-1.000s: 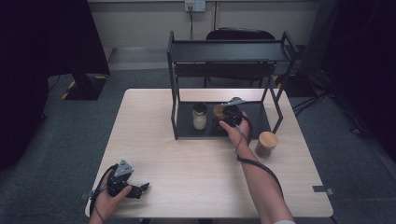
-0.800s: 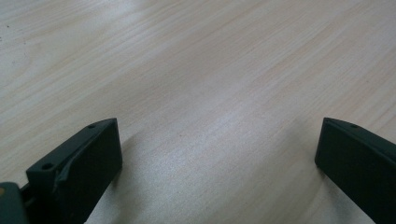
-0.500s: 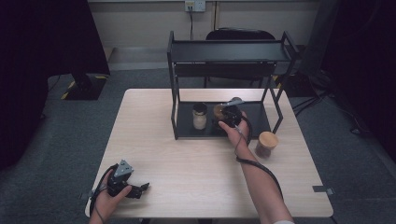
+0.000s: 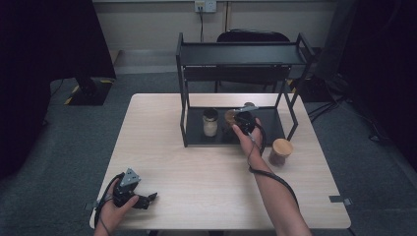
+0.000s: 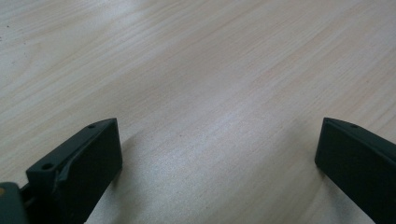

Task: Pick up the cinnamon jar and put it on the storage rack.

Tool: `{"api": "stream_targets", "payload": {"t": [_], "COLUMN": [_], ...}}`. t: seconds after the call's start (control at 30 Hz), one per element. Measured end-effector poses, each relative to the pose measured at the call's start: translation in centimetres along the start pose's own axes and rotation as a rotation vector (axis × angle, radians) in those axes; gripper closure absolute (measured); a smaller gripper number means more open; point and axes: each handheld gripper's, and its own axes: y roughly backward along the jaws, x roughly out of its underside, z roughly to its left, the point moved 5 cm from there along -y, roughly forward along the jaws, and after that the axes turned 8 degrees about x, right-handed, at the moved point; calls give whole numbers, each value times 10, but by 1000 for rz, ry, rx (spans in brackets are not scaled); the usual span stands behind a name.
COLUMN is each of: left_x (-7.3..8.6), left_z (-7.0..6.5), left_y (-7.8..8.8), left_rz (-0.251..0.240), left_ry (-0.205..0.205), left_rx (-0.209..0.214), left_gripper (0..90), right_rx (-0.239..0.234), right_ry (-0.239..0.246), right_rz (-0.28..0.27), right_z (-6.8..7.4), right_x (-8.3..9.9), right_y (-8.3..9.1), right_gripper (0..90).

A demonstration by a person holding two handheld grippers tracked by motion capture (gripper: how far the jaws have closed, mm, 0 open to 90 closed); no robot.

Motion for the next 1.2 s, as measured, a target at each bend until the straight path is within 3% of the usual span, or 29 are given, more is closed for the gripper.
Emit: {"api": "stream_targets", "payload": {"t": [0.3, 0.73, 1.2], "left_x": [0, 0, 0], "left_z": [0, 0, 0], "left_y": [0, 0, 0], "left_rz": [0, 0, 0], "left_ry": [0, 0, 0], "left_rx": [0, 0, 0], "left_gripper": [1, 1, 1], "right_rx": [9, 17, -9], "right_ry": [-52, -44, -27], "right_rz": [1, -2, -1], "right_z": [-1, 3, 12], "right_x": [4, 14, 23], "right_y": [6, 17, 31], "right_gripper": [15, 23, 29]}}
